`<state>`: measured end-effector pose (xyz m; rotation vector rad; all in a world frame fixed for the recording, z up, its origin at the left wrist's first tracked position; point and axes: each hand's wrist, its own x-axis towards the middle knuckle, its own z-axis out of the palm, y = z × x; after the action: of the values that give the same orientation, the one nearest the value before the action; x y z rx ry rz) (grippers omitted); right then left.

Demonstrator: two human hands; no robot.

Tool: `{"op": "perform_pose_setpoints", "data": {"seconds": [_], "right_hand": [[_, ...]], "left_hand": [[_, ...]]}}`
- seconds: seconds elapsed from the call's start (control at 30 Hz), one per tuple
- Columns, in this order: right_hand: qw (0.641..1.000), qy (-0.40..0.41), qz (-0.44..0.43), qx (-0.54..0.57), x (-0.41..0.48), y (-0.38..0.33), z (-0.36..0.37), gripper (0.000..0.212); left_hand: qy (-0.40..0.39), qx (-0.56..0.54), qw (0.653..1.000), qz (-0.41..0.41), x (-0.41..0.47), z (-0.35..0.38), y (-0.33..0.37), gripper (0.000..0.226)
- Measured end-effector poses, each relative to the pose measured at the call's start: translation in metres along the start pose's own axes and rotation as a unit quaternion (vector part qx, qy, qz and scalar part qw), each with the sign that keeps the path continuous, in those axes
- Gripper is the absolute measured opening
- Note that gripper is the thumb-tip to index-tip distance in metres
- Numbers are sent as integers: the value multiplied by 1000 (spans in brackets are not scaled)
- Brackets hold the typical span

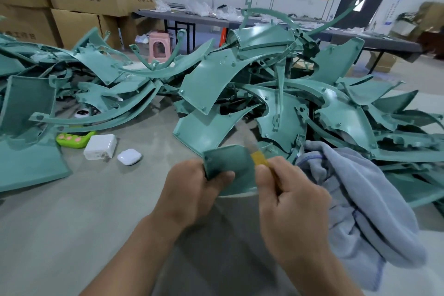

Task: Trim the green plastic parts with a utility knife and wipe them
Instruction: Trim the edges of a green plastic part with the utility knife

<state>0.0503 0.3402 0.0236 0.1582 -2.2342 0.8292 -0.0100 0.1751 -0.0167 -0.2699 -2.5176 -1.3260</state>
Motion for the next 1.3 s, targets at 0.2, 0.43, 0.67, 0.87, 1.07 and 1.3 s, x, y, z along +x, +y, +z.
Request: {"op": "perform_pose_setpoints", "data": {"seconds": [0.2,0.43,0.67,0.87,1.07,1.3], "right_hand": [[997,-34,45,-50,4,5,6,35],[996,-85,-31,-1,-4,-2,11,29],[996,47,73,25,13,33,-6,33],[928,-228,160,247,31,48,-4,23],[877,-182,187,405,34,54,1,10],[719,-101,267,634,36,41,8,14]], "left_hand": [[-10,17,1000,-5,3,-1,1,38],[-9,4,1000,-13,2,-1,4,40],[-11,11,999,-46,6,-7,-2,22],[-49,-131,987,-82,6,-11,-1,28],[27,-337,940,-50,2,-16,7,27],[-52,-480,872,-78,0,-4,13,44]]}}
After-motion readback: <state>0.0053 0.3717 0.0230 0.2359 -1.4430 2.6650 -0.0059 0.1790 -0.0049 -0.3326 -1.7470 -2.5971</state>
